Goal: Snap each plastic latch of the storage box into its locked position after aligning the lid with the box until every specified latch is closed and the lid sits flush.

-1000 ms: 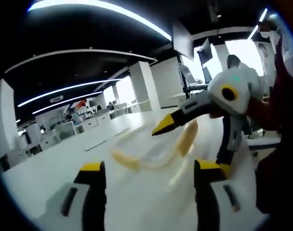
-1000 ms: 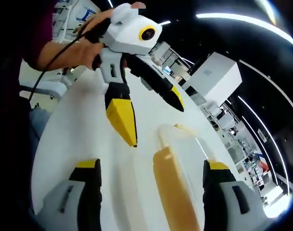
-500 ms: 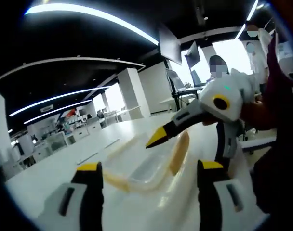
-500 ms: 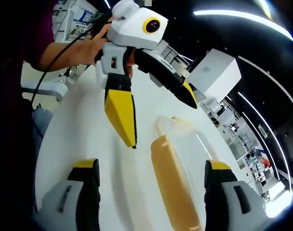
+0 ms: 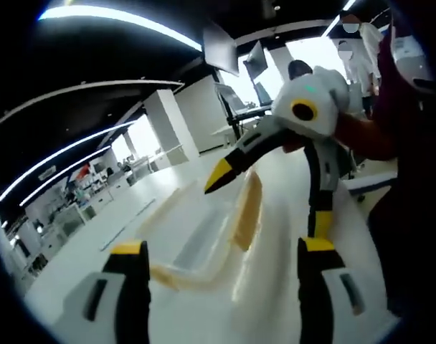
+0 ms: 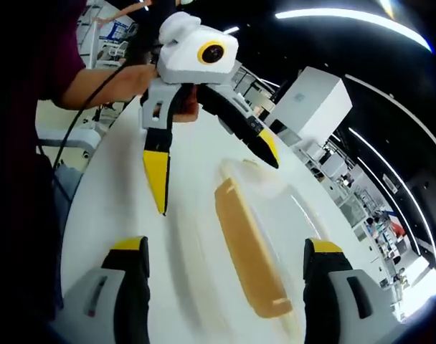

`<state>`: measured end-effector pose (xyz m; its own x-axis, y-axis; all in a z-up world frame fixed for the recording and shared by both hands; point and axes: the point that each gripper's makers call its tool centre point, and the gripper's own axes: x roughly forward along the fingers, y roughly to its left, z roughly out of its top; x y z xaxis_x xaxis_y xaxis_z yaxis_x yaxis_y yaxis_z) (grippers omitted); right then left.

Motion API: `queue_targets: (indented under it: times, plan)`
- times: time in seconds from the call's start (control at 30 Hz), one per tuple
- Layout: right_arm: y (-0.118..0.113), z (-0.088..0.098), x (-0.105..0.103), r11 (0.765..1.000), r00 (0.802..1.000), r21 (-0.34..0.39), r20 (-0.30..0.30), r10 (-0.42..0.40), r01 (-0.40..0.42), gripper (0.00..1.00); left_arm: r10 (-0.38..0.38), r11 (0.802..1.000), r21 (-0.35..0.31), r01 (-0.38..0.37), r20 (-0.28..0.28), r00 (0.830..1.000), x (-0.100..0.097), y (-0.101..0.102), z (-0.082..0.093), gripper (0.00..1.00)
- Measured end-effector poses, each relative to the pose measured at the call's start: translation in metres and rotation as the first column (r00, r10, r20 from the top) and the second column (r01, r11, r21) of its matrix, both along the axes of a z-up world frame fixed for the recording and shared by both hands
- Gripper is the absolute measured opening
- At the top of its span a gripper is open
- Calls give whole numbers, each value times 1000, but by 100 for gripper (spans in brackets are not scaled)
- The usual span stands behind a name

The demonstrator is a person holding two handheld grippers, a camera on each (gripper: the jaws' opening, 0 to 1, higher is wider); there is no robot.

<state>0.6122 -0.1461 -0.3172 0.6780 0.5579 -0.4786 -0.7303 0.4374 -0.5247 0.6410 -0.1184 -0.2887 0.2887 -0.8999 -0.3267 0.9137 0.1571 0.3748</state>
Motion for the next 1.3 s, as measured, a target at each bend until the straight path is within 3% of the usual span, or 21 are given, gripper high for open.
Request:
queue_targets:
  times: [0.47, 0.57, 0.8, 0.97, 1.17, 1.23, 1.3]
  plan:
    - [-17, 5, -1, 995, 999, 89, -28, -36, 38, 87, -23, 983, 184, -1, 129, 991, 7, 2, -17, 75]
    - [-20, 6, -1, 993, 999, 107, -31, -42, 45, 86, -33, 972, 235, -11, 184, 982, 10, 4, -19, 73]
    - [-35, 15, 6, 971, 992, 199, -37, -124, 129, 76, -51, 960, 278, -18, 240, 970, 10, 0, -20, 68]
    - [-41, 20, 10, 955, 989, 257, -41, -142, 148, 70, -49, 958, 285, -21, 236, 970, 10, -2, -18, 62]
    - [-43, 23, 14, 945, 987, 284, -45, -156, 162, 63, -46, 946, 318, -62, 321, 946, 17, -1, -17, 53]
    - [-42, 26, 15, 924, 983, 337, -76, -165, 181, 63, -53, 942, 332, -60, 322, 945, 17, -1, -17, 54]
    - [-43, 26, 15, 926, 984, 334, -72, -163, 178, 63, -52, 938, 339, -67, 331, 942, 19, 0, -17, 52]
